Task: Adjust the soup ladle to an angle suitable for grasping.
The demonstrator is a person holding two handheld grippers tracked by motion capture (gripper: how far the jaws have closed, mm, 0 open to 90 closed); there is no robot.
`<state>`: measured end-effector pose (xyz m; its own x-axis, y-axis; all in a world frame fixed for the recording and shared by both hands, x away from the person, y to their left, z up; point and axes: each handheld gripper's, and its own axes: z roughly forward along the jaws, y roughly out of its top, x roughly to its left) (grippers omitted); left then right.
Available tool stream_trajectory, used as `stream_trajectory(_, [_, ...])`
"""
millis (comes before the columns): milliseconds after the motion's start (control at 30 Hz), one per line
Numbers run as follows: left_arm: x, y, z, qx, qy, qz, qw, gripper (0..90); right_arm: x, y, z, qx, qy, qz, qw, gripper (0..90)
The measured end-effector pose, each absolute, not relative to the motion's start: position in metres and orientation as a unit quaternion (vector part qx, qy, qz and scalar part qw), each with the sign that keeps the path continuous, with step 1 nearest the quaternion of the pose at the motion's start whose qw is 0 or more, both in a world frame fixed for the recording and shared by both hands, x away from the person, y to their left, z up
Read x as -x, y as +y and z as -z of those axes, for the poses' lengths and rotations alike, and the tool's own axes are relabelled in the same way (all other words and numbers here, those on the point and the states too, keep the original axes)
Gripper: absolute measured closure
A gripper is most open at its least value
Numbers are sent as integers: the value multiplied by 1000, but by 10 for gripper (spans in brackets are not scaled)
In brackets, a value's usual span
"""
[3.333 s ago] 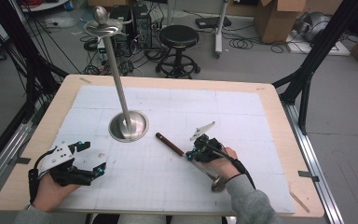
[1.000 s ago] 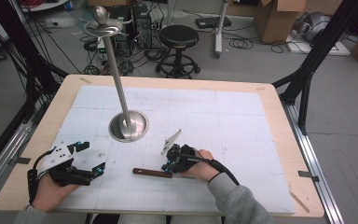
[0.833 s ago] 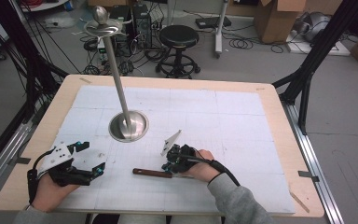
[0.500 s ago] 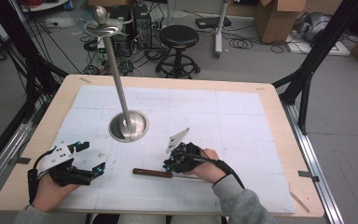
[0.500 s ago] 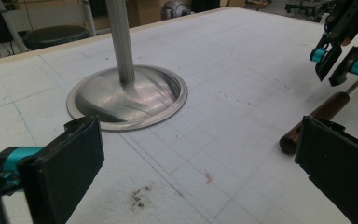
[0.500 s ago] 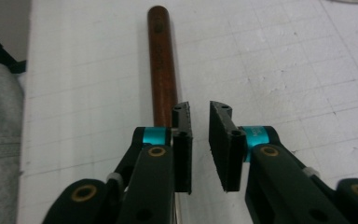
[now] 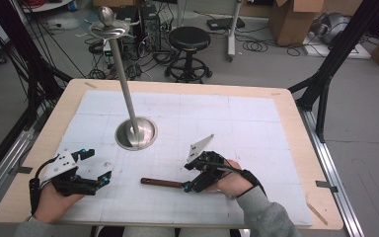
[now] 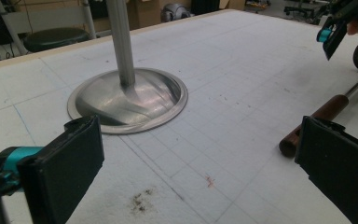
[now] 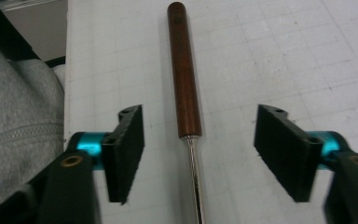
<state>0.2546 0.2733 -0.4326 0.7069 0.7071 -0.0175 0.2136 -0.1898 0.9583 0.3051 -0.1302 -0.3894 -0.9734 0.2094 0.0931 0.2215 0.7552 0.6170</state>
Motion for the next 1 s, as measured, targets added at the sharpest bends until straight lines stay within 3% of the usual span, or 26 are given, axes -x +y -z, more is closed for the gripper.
stream_trajectory(167, [-255, 273, 432, -740, 309, -221, 555, 17, -302, -140, 388, 122, -941, 316, -3, 138])
stream_trajectory(267, [-254, 273, 433, -739, 311, -221, 555, 17, -302, -144, 388, 139, -944, 299, -3, 4])
stream_trajectory(467, [-254, 274, 433, -739, 310, -220, 556, 17, -299, -150, 387, 136, -959, 249, -26, 4])
stream_trajectory(667, [-252, 275, 433, -739, 311, -223, 554, 17, -298, -151, 390, 131, -964, 229, -20, 5])
stream_trajectory(767, [-252, 275, 433, -740, 312, -222, 554, 17, -297, -152, 393, 118, -965, 233, 10, 5])
stream_trajectory(1000, [-247, 279, 433, -740, 316, -222, 551, 17, -297, -150, 396, 115, -970, 215, 8, 5])
